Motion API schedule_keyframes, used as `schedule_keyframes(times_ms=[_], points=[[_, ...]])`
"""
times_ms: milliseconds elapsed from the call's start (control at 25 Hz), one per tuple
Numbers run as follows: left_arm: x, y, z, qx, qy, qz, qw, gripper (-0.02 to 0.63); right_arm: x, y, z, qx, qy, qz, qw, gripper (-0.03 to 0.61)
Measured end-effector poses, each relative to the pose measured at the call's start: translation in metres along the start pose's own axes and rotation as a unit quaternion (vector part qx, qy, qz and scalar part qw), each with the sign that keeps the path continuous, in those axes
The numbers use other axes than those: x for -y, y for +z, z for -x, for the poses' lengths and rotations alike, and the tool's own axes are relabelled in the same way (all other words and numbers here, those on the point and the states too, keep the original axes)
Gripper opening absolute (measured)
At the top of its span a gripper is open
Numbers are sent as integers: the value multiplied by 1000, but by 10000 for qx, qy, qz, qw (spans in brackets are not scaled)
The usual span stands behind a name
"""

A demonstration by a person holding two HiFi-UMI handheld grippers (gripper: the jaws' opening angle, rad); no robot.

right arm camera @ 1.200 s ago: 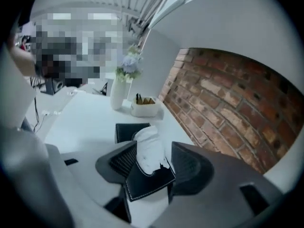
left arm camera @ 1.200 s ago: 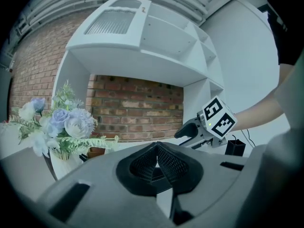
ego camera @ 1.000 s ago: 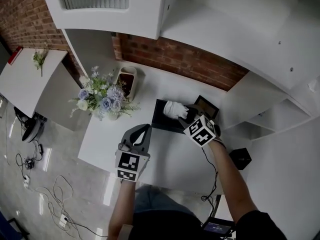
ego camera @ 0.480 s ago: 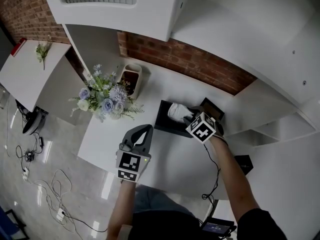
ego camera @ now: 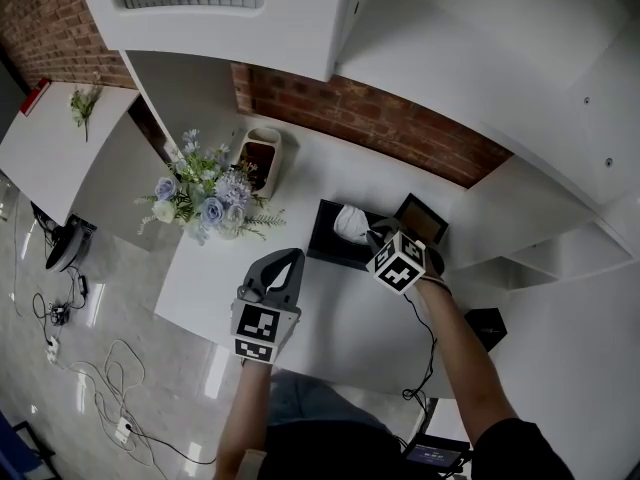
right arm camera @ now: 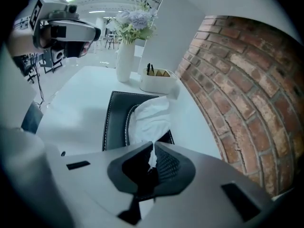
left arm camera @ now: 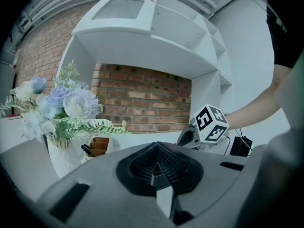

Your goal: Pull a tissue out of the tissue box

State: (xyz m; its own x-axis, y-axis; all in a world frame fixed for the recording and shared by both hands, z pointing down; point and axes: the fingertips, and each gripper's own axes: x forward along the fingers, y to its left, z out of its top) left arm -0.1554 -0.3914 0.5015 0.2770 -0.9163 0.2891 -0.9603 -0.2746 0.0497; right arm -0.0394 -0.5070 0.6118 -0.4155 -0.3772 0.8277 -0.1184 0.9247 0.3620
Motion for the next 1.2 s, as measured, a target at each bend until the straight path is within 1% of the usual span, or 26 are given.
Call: schedule_keyframes(times_ms=[280,800,1200], points=[[5,0,0,-5,-44,-28,10000,9,10,3,9,154,-236,-129,9995,0],[4,4,4,45,-34,-28,10000,9,44,23,41,514,-798,-409,9946,0],[5,11,9,142,-64,-71,9999,9,51,46,75,950,-1021,-617,9883,0]])
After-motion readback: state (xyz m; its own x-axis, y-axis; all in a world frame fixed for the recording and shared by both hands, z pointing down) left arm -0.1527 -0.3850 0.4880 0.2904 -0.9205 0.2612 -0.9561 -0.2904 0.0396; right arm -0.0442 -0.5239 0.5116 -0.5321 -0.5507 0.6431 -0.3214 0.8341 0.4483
